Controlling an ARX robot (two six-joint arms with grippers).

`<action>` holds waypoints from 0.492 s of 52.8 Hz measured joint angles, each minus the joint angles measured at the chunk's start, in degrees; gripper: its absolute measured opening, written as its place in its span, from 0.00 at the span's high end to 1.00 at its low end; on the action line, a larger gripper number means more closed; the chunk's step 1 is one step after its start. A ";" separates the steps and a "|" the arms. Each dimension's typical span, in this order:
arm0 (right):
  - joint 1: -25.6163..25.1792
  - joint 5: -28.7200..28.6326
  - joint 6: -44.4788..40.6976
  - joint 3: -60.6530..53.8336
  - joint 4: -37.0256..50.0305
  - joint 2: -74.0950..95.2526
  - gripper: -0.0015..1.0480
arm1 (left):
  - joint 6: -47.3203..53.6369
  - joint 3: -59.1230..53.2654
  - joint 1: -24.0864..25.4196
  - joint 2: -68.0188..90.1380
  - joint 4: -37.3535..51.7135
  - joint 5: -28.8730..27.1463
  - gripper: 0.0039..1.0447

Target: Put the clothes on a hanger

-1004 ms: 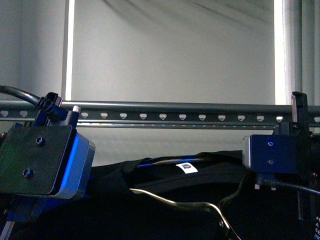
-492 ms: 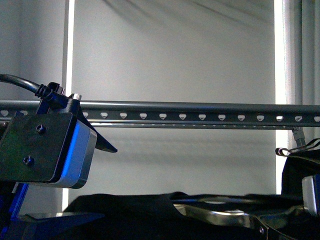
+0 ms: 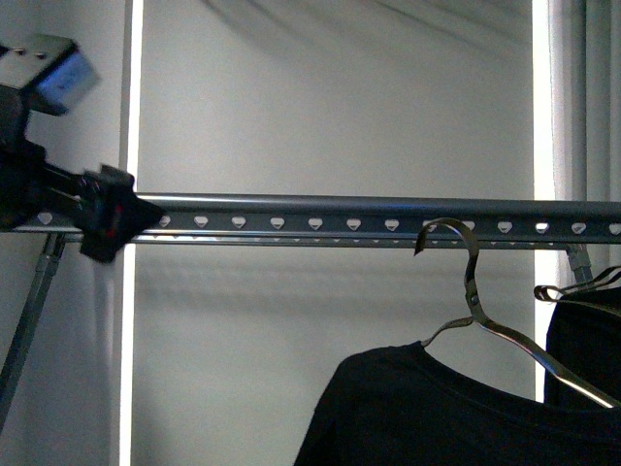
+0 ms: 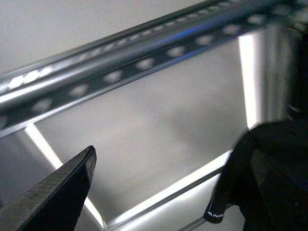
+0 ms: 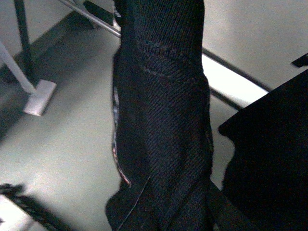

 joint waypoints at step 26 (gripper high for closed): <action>1.90 0.11 36.30 20.02 -4.13 7.76 0.95 | -17.88 -22.56 2.97 -19.37 -1.07 -11.96 0.64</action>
